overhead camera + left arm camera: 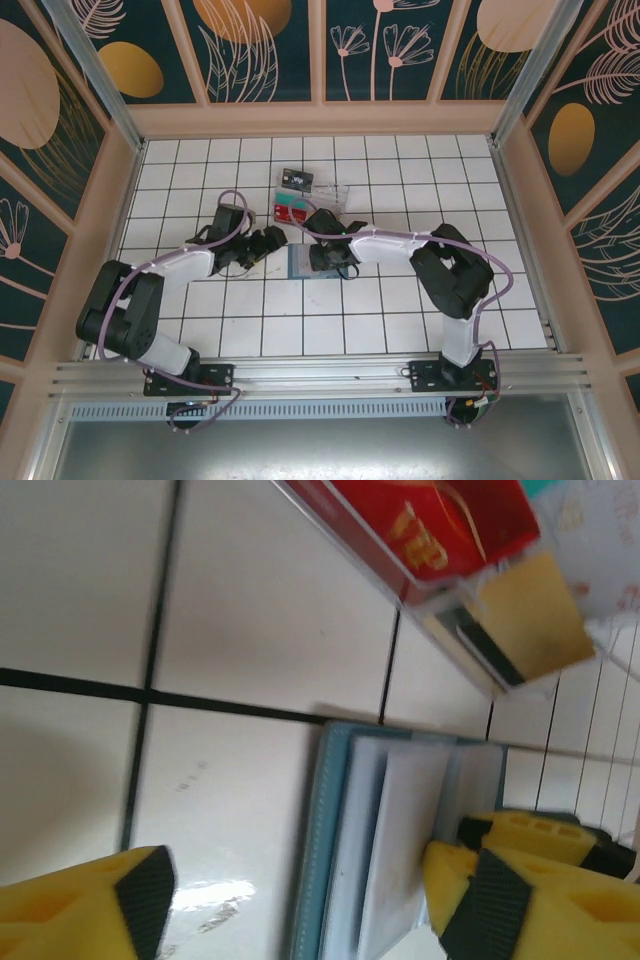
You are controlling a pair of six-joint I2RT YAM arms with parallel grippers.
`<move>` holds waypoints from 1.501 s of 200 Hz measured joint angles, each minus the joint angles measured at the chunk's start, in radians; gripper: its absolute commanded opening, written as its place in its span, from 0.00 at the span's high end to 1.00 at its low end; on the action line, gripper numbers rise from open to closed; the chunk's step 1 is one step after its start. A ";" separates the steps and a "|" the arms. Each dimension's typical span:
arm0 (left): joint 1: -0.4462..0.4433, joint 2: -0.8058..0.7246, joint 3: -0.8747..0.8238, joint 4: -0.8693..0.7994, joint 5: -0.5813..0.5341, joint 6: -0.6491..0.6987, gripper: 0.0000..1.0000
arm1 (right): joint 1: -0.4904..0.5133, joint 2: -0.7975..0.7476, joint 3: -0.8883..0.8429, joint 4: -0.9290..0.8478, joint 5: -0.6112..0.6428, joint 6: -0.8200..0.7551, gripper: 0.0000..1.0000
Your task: Take the credit cards out of the card holder
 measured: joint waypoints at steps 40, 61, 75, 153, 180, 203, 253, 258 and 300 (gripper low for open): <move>-0.046 0.031 0.007 0.050 0.048 -0.047 0.51 | -0.005 -0.011 -0.023 0.030 -0.006 0.000 0.57; -0.059 0.043 0.012 0.085 0.069 -0.066 0.56 | -0.006 -0.012 -0.025 0.035 -0.009 0.000 0.57; -0.068 0.065 0.023 0.095 0.082 -0.075 0.58 | -0.006 -0.012 -0.025 0.036 -0.010 0.000 0.57; -0.080 0.159 0.086 0.095 0.091 -0.073 0.63 | -0.007 -0.014 -0.032 0.045 -0.010 0.000 0.58; -0.081 0.178 0.091 0.088 0.089 -0.071 0.66 | -0.014 -0.015 -0.034 0.048 -0.025 0.000 0.58; -0.084 0.197 0.093 0.089 0.094 -0.071 0.67 | -0.017 -0.017 -0.038 0.057 -0.033 0.000 0.58; -0.092 0.217 0.098 0.092 0.116 -0.071 0.71 | -0.018 -0.017 -0.038 0.060 -0.036 0.000 0.59; -0.092 0.219 0.098 0.092 0.117 -0.071 0.71 | -0.018 -0.017 -0.038 0.060 -0.036 0.000 0.59; -0.092 0.219 0.098 0.124 0.143 -0.068 0.85 | -0.019 -0.033 -0.056 0.079 -0.039 0.004 0.62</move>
